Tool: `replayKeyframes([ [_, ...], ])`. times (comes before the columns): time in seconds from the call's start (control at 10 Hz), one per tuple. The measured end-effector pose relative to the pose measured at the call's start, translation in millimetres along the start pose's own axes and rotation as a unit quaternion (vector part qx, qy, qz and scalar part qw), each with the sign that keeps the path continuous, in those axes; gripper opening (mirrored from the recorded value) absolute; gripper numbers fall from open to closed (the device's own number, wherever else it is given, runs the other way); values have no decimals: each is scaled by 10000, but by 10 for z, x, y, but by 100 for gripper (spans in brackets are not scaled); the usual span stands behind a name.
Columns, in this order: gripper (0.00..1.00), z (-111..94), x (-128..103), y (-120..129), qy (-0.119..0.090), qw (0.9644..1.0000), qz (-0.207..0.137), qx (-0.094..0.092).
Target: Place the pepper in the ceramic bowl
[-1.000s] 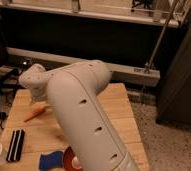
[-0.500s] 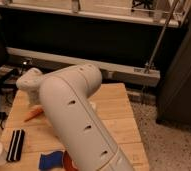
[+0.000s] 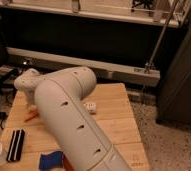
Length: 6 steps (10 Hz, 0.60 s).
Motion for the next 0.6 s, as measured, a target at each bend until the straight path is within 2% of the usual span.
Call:
replayKeyframes([
  [0.1,77,12,-5,27,27,10000,-10,-23],
  [0.2,66,29,-5,65,69,10000,-34,-55],
  [0.3,60,41,0,82,101,9999,-49,-73],
  [0.6,58,45,-5,99,163,9998,-110,-99],
])
